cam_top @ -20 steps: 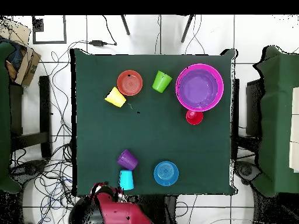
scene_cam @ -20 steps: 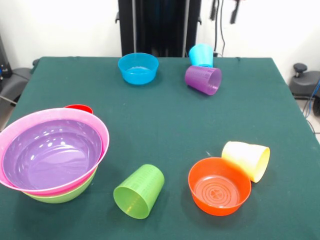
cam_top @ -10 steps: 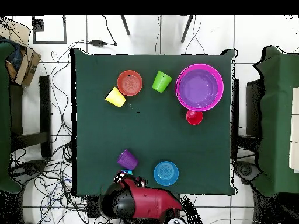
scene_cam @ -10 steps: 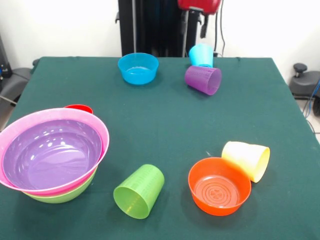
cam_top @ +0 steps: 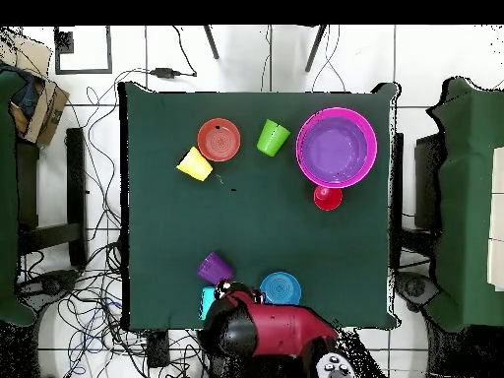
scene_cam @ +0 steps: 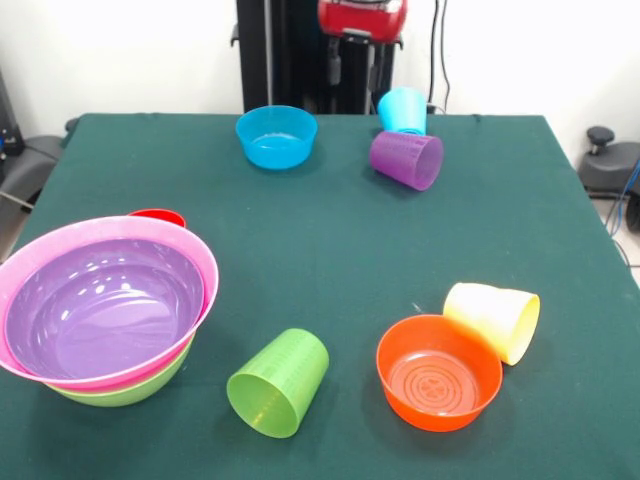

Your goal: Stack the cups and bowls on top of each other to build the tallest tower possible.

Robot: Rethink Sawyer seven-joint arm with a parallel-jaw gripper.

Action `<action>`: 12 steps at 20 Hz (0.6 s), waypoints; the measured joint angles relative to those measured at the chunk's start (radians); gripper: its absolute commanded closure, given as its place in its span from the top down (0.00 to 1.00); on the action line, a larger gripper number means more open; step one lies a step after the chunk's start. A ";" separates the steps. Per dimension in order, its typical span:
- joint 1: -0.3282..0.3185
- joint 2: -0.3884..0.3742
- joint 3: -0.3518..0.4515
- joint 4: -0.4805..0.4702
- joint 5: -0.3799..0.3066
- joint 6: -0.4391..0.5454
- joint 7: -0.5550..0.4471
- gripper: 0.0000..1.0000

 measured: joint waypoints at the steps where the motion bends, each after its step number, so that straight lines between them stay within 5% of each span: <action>1: -0.015 0.010 0.005 -0.008 -0.018 0.000 0.000 1.00; 12: -0.083 0.119 0.031 -0.067 -0.164 0.000 0.000 1.00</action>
